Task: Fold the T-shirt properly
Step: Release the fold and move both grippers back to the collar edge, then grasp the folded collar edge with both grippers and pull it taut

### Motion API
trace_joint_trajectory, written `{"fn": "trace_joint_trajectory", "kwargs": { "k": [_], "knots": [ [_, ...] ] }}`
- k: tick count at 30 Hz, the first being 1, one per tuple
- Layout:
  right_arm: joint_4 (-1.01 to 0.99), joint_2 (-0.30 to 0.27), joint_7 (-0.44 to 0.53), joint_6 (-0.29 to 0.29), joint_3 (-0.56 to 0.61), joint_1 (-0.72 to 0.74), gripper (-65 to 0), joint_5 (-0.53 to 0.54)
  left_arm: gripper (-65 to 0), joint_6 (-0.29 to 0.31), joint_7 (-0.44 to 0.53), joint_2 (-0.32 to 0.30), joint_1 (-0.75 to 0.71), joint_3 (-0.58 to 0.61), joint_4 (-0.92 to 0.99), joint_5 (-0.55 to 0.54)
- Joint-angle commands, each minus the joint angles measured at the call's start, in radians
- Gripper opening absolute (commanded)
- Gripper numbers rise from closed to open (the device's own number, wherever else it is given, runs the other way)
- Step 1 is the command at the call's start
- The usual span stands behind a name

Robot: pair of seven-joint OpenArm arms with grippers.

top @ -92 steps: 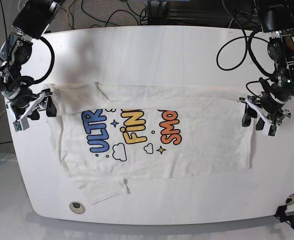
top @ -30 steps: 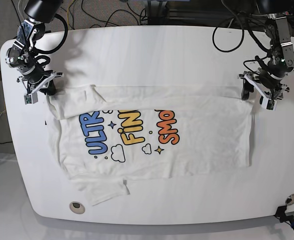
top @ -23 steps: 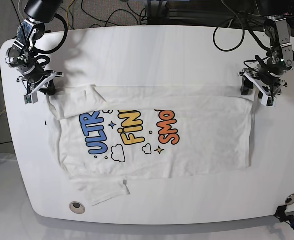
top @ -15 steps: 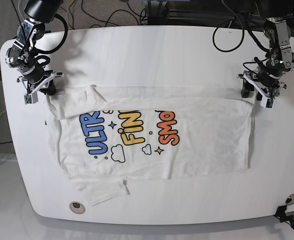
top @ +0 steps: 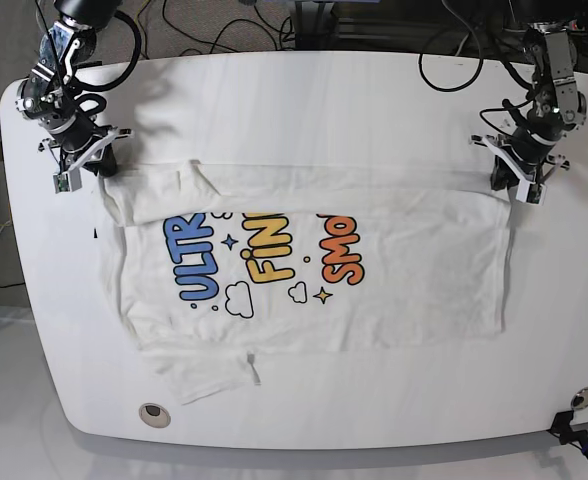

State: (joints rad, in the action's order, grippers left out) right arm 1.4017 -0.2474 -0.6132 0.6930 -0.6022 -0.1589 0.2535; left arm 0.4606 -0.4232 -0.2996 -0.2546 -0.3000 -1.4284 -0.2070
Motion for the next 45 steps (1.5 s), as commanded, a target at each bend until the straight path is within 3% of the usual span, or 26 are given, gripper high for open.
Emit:
{"fn": "trace_joint_trajectory", "kwargs": {
  "k": [1, 10, 18, 32, 40, 43, 45],
  "knots": [
    [0.086, 0.015, -0.081, 0.005, -0.008, -0.051, -65.0, -0.018, -65.0, -0.003, -0.105, -0.006, -0.068, 0.002, 0.01, 0.054],
    [0.235, 0.044, -0.103, 0.005, -0.008, -0.252, -65.0, -0.02, -65.0, -0.003, -0.105, -0.006, -0.351, 0.0, -0.177, 0.054],
    [0.253, 0.047, -0.103, 0.005, -0.008, -0.397, -65.0, -0.018, -65.0, -0.003, -0.108, -0.003, -0.536, -0.118, -0.266, 0.054],
    [0.247, 0.043, -0.103, 0.005, -0.008, -0.436, -65.0, -0.027, -65.0, -0.003, -0.115, -0.029, -0.496, -0.132, -0.265, 0.054],
    [0.248, 0.044, -0.103, 0.005, -0.005, -0.425, -65.0, -0.027, -65.0, -0.001, -0.256, -0.068, -0.42, -0.13, -0.266, 0.053],
    [0.248, 0.046, -0.103, 0.005, -0.005, -0.425, -49.8, -0.024, -64.0, -0.001, -0.26, -0.076, -0.42, -0.129, -0.266, 0.053],
    [0.25, 0.044, -0.103, 0.005, -0.006, -0.425, -39.1, -0.024, -50.9, -0.001, -0.26, -0.076, -0.42, -0.13, -0.272, 0.053]
  ]
}}
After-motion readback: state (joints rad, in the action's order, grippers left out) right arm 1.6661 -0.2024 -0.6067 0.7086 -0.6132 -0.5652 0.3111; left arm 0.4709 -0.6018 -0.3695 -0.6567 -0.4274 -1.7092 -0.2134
